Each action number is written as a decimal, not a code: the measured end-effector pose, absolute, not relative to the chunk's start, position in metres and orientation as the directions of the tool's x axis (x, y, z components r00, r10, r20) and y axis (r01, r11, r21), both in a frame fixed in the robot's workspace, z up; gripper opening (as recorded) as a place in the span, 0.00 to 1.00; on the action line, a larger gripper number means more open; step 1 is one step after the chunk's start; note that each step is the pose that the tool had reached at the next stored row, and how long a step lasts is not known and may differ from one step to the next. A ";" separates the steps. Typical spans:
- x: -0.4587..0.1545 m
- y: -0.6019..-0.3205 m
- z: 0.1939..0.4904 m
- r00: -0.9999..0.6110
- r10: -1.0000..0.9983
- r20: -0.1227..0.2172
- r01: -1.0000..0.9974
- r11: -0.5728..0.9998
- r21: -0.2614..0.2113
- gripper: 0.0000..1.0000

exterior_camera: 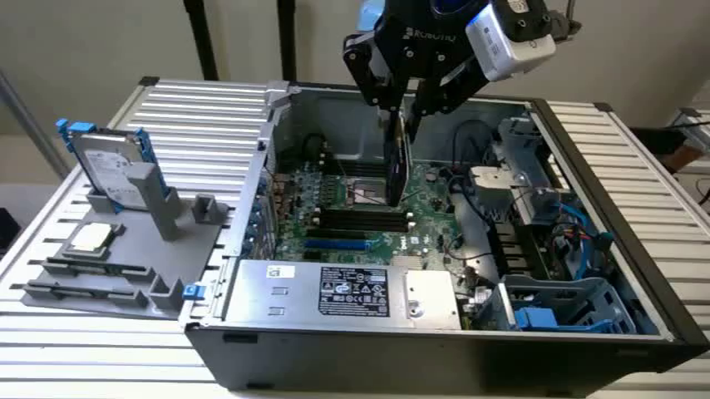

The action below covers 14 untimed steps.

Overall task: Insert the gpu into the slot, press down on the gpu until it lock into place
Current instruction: 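Insert the gpu into the slot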

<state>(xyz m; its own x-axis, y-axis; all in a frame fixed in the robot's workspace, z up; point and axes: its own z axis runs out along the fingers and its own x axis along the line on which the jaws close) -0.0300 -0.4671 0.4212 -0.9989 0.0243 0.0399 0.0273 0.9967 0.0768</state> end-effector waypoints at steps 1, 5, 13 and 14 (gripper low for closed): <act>-0.030 -0.467 0.421 -0.999 0.024 0.040 0.027 0.997 0.077 0.26; -0.030 -0.467 0.421 -0.999 0.024 0.040 0.027 0.997 0.077 0.26; -0.030 -0.467 0.421 -0.999 0.024 0.040 0.027 0.997 0.077 0.26; -0.030 -0.467 0.421 -0.999 0.024 0.040 0.027 0.997 0.077 0.26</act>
<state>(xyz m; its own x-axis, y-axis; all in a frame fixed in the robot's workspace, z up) -0.0300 -0.4671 0.4213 -0.9989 0.0243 0.0399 0.0273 0.9967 0.0768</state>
